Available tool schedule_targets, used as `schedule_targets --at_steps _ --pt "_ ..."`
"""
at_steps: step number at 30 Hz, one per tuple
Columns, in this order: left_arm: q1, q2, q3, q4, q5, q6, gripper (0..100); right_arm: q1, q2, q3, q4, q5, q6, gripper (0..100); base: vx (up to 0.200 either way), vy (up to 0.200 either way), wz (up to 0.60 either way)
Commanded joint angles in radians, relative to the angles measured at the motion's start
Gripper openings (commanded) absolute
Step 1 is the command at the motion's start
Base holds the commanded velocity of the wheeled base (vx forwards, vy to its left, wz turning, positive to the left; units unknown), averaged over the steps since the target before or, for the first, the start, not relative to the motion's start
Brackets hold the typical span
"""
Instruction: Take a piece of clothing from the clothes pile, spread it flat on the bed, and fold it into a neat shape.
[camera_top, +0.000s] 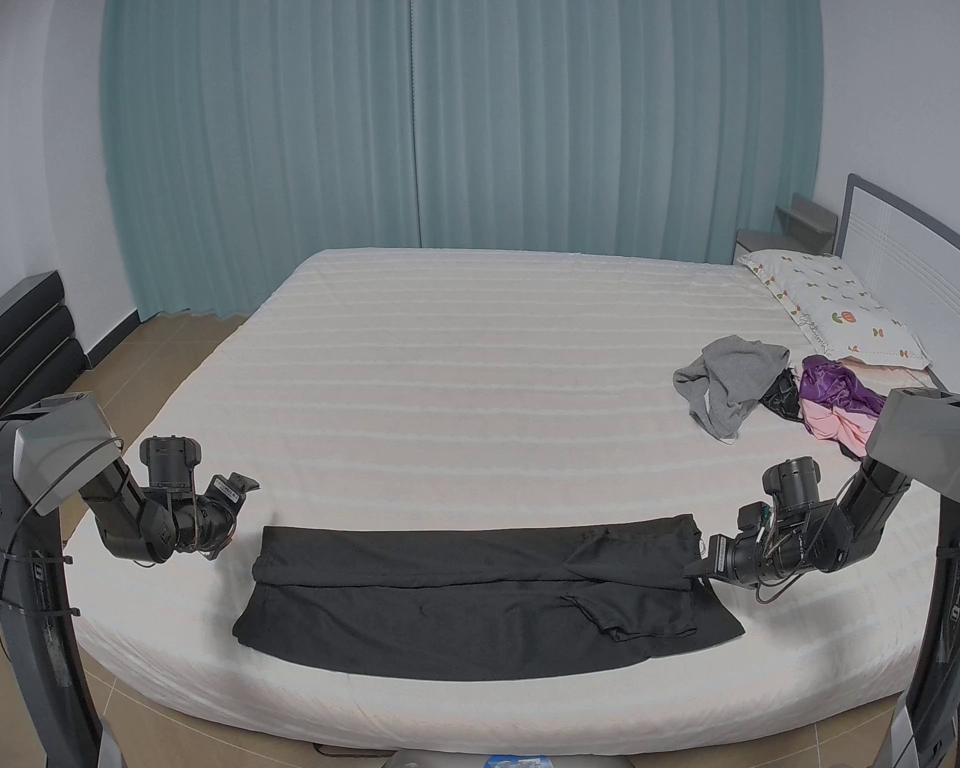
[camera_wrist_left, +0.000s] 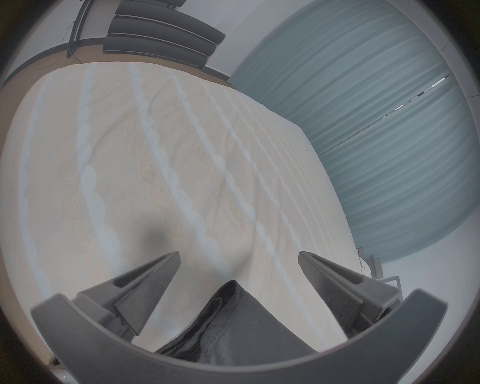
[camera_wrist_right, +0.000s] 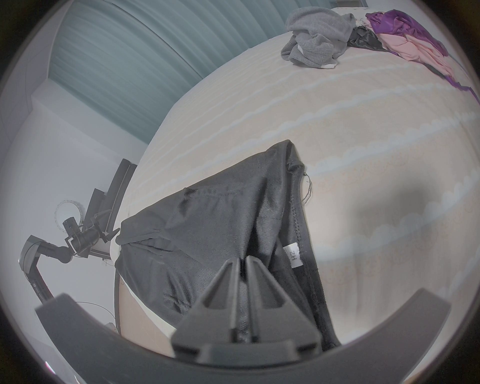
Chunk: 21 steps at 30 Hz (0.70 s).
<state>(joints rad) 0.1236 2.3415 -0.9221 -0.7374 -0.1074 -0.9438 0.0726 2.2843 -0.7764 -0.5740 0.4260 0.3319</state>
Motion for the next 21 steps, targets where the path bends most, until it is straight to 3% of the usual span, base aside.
schedule_targets --at_steps 1,6,7,11,16,18,21 --pt "-0.001 -0.037 0.046 0.003 -0.031 0.0 100 0.006 -0.008 0.005 -0.006 -0.009 0.009 100 0.0 0.0 0.0" --pt "-0.001 -0.085 0.082 0.061 -0.09 0.022 100 0.018 -0.078 0.028 0.0 -0.009 0.064 100 0.0 0.0 0.0" --pt "-0.002 -0.099 0.091 0.121 -0.092 0.059 100 0.044 -0.106 0.049 -0.007 -0.026 0.121 100 0.0 0.0 0.0" --pt "-0.021 -0.114 0.118 0.174 -0.094 0.128 100 0.101 -0.126 0.072 -0.01 -0.145 0.216 100 0.0 0.0 0.0" --pt "-0.058 -0.114 0.144 0.176 -0.089 0.138 100 0.142 -0.123 0.077 -0.01 -0.219 0.322 100 0.0 0.0 0.0" --pt "-0.076 -0.113 0.152 0.176 -0.08 0.143 100 0.167 -0.114 0.072 -0.006 -0.279 0.401 100 0.0 0.0 0.0" --pt "-0.079 -0.11 0.151 0.174 -0.078 0.143 100 0.179 -0.103 0.072 -0.006 -0.316 0.443 100 0.0 0.0 0.0"
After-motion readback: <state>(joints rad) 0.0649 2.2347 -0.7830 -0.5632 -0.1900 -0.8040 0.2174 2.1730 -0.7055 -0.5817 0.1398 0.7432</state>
